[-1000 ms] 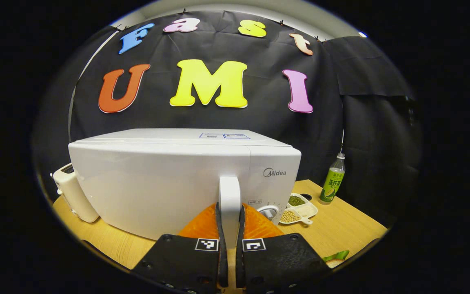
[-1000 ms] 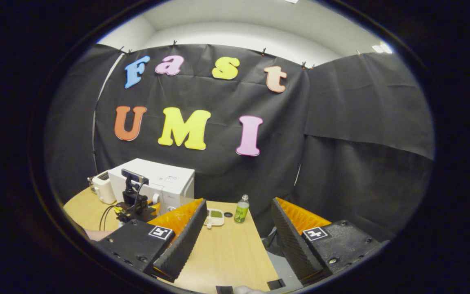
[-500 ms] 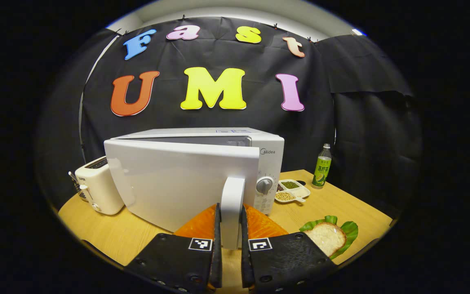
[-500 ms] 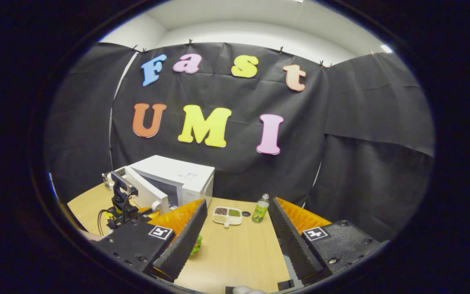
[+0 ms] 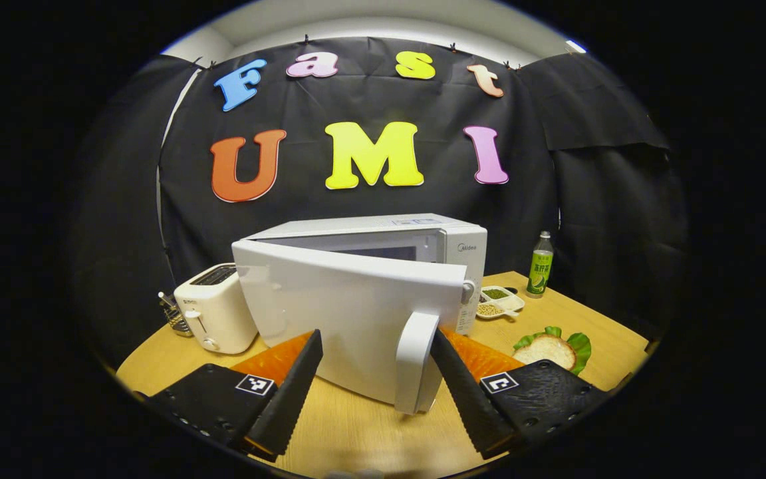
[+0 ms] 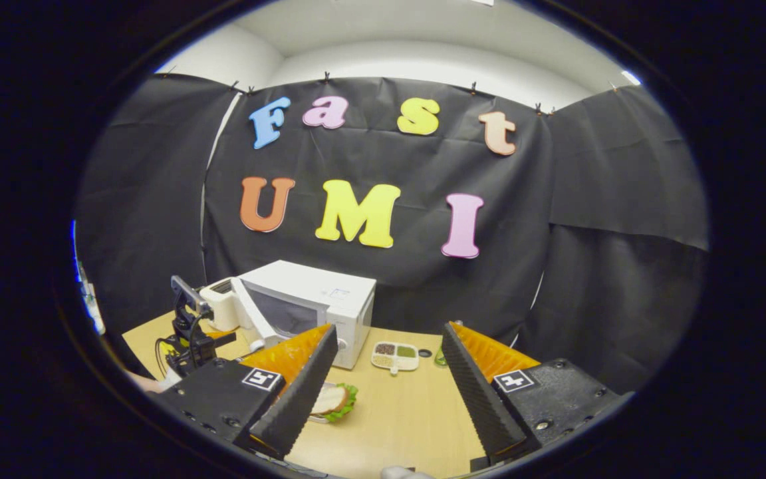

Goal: Open the microwave oven with the left hand, put the food in, and close the microwave oven.

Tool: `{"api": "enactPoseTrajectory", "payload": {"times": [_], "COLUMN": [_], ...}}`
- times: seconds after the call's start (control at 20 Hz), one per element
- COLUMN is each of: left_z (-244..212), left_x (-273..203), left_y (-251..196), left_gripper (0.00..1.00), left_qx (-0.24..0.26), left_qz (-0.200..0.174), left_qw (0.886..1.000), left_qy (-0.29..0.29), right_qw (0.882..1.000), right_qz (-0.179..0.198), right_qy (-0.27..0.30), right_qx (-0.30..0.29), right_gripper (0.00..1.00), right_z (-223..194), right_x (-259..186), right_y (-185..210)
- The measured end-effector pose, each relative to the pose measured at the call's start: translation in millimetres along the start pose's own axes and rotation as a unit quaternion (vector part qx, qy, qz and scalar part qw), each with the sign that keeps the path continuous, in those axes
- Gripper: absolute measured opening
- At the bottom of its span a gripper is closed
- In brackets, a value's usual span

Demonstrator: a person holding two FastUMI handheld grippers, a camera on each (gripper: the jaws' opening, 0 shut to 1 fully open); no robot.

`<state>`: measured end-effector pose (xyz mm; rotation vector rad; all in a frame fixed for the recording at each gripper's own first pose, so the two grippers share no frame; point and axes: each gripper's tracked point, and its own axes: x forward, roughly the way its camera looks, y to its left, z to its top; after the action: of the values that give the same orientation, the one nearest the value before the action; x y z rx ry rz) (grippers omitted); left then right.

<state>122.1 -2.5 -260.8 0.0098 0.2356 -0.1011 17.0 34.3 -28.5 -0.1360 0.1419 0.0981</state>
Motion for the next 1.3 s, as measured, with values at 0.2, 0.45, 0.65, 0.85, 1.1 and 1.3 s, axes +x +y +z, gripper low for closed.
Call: {"api": "enactPoseTrajectory", "payload": {"times": [0.2, 0.45, 0.65, 0.85, 1.1, 1.3], "left_z": [-8.0, -21.3, -33.8, -43.5, -30.2, -19.2], "left_x": [-32.7, -78.3, -109.1, -136.1, -167.2, -178.4], "left_y": [24.4, 70.7, 123.5, 181.5, 230.8, 239.3], "left_gripper": [0.97, 0.97, 0.96, 0.97, 0.97, 0.96], "left_qx": [-0.001, 0.003, 0.012, 0.007, -0.003, 0.006], "left_qz": [0.009, 0.051, 0.104, 0.167, 0.227, 0.233], "left_qw": [1.0, 0.998, 0.994, 0.984, 0.973, 0.972], "left_qy": [0.009, 0.02, 0.038, 0.055, 0.043, 0.037], "right_qw": [1.0, 0.999, 0.998, 0.997, 0.997, 0.995], "right_qz": [0.017, 0.042, 0.057, 0.064, 0.062, 0.068], "right_qy": [0.007, 0.009, 0.016, 0.023, 0.038, 0.061], "right_qx": [0.015, 0.02, 0.023, 0.024, 0.023, 0.035], "right_gripper": [1.0, 1.0, 1.0, 1.0, 0.96, 0.96], "right_z": [-7.8, -16.0, -24.5, -34.5, -52.6, -76.8], "right_x": [-2.9, -5.3, -1.6, 3.1, 18.9, 35.5], "right_y": [17.7, 41.8, 54.8, 59.1, 53.9, 51.4]}}
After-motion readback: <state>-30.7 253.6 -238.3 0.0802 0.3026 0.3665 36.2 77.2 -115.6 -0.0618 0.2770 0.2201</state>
